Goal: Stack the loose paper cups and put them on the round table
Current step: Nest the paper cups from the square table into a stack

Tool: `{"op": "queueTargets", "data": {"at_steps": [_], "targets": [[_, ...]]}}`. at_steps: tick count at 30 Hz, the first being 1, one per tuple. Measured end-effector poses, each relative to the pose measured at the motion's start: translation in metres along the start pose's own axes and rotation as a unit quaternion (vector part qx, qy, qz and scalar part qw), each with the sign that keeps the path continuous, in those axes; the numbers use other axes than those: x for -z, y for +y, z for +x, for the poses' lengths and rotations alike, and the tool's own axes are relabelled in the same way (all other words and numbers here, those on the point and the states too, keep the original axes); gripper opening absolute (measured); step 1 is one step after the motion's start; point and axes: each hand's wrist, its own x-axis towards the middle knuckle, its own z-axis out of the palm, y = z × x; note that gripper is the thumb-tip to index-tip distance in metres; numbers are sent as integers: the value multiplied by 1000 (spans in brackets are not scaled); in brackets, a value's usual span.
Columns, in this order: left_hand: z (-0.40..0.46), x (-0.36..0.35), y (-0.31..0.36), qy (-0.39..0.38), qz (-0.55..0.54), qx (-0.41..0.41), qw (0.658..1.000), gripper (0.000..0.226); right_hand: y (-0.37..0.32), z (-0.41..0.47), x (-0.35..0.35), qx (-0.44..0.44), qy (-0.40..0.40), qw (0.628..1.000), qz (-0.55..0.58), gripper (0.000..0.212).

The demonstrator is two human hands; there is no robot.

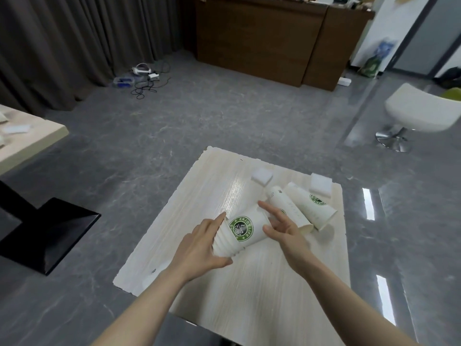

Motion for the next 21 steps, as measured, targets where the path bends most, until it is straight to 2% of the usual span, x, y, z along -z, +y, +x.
{"op": "queueTargets", "data": {"at_steps": [16, 21], "targets": [[18, -20, 20, -41, -12, -31, 999, 117, 20, -20, -22, -19, 3, 1000, 4, 47], [24, -24, 29, -53, -12, -50, 997, 110, 25, -24, -23, -25, 4, 1000, 3, 48]]}}
